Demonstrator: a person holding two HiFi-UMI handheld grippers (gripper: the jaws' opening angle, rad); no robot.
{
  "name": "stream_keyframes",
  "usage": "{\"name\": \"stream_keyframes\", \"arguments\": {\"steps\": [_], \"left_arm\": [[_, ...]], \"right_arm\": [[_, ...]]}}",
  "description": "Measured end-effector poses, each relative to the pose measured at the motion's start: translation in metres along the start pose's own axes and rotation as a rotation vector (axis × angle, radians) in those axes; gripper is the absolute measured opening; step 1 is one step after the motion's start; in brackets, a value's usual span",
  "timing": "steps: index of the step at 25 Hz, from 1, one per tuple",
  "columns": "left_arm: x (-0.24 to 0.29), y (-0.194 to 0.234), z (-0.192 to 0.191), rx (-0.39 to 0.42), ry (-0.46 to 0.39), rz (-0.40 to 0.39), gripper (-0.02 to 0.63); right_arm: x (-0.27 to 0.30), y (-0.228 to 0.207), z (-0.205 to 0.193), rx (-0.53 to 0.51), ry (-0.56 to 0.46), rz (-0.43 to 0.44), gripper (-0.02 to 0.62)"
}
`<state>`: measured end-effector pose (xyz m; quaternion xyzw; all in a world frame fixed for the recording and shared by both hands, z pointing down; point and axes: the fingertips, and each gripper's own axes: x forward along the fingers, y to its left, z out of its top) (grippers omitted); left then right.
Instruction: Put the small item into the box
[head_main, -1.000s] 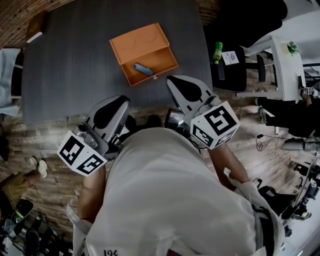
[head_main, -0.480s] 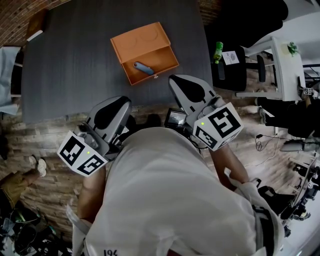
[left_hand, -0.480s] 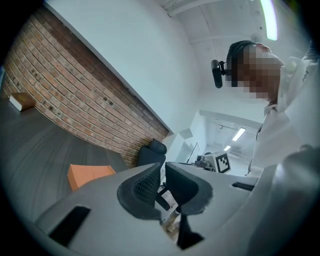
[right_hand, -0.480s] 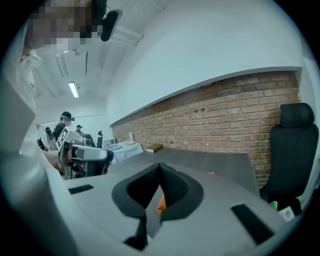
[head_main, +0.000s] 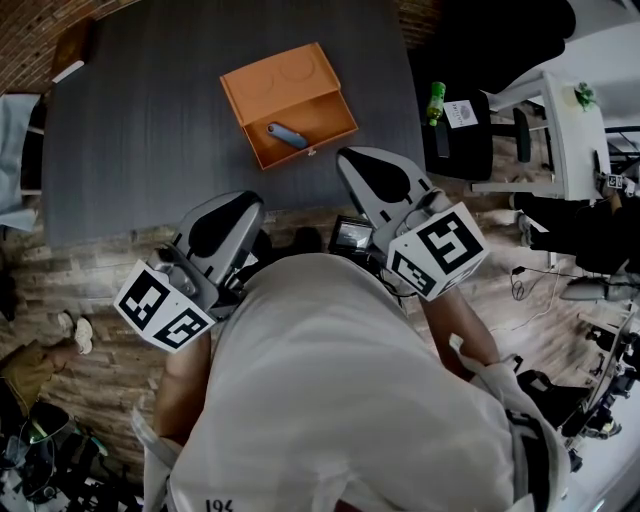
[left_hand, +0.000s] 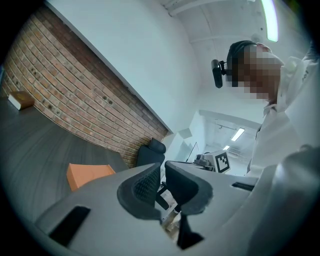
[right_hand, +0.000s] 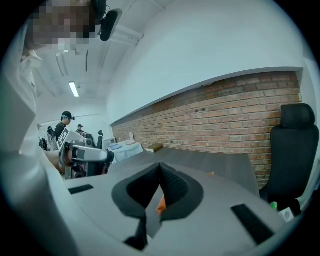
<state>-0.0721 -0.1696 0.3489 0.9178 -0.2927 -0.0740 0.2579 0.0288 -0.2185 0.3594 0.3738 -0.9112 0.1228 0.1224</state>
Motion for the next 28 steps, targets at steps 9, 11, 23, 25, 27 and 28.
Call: {"name": "stream_keyframes", "arguments": {"steps": [9,11,23,25,27,28], "left_arm": [[0.0016,0.0029,-0.0006,-0.005,0.007,-0.007,0.04],[0.0025,0.0026,-0.001,-0.005,0.009,-0.007,0.04],[0.005,-0.0001,-0.0063,-0.001,0.026,-0.013,0.04],[0.0052,-0.0007,-0.0075,0.0,0.027,-0.012,0.04],[0.0058,-0.0017,-0.0085,0.002,0.029,-0.012,0.04],[0.0062,-0.0023,-0.009,0.003,0.029,-0.013,0.04]], "right_arm": [[0.0044,-0.0007,-0.0012,-0.004,0.01,0.003,0.012],[0.0046,-0.0016,-0.0021,-0.003,0.012,0.003,0.012],[0.0039,-0.0046,-0.0059,0.007,0.01,-0.001,0.012],[0.0033,-0.0046,-0.0072,0.009,0.01,-0.001,0.012],[0.0023,-0.0049,-0.0083,0.01,0.011,0.0,0.012],[0.0018,-0.0051,-0.0088,0.01,0.011,-0.001,0.012]]}}
